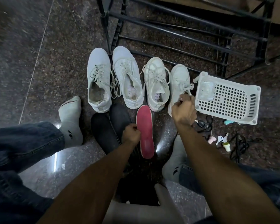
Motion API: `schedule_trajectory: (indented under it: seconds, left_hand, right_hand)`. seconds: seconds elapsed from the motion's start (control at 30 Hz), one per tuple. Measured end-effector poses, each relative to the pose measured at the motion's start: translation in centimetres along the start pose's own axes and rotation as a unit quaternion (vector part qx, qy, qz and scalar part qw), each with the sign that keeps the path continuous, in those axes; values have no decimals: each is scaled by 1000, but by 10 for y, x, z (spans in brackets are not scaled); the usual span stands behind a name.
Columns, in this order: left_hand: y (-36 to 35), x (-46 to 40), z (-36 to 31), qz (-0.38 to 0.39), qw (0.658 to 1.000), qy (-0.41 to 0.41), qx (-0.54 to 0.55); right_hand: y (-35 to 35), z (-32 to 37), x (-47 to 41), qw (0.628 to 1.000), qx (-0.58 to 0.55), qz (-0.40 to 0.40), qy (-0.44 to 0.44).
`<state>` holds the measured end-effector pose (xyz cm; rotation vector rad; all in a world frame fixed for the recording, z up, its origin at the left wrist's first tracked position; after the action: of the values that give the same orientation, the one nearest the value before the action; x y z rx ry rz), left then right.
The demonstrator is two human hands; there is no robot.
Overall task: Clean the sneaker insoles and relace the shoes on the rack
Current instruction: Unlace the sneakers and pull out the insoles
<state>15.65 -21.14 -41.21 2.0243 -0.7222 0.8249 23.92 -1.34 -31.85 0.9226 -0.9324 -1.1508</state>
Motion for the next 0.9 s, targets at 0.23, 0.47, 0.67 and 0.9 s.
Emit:
schedule_trajectory:
  seconds: [0.23, 0.47, 0.67, 0.9]
  left_hand:
    - [5, 10, -20, -21, 989, -126, -71]
    - [3, 10, -35, -1, 986, -145, -78]
    - [-16, 18, -44, 24, 975, -196, -105]
    - [-39, 20, -88, 28, 971, -232, -59]
  right_hand:
    - [-7, -12, -11, 978, 141, 121, 92]
    - [-8, -25, 29, 956, 128, 246, 98]
    - [-2, -49, 47, 964, 22, 263, 39]
    - [6, -65, 20, 973, 102, 208, 8]
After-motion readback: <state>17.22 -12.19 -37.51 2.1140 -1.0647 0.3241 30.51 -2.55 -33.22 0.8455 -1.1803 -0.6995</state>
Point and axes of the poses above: each hand's wrist, its own x-axis away from the middle knuckle, its own y-axis out of the back of the hand, z = x × y, the point moved 4 cm from there along -x, towards the middle knuckle, and after that the axes turned 7 degrees about -z, right-handed, at the moved point
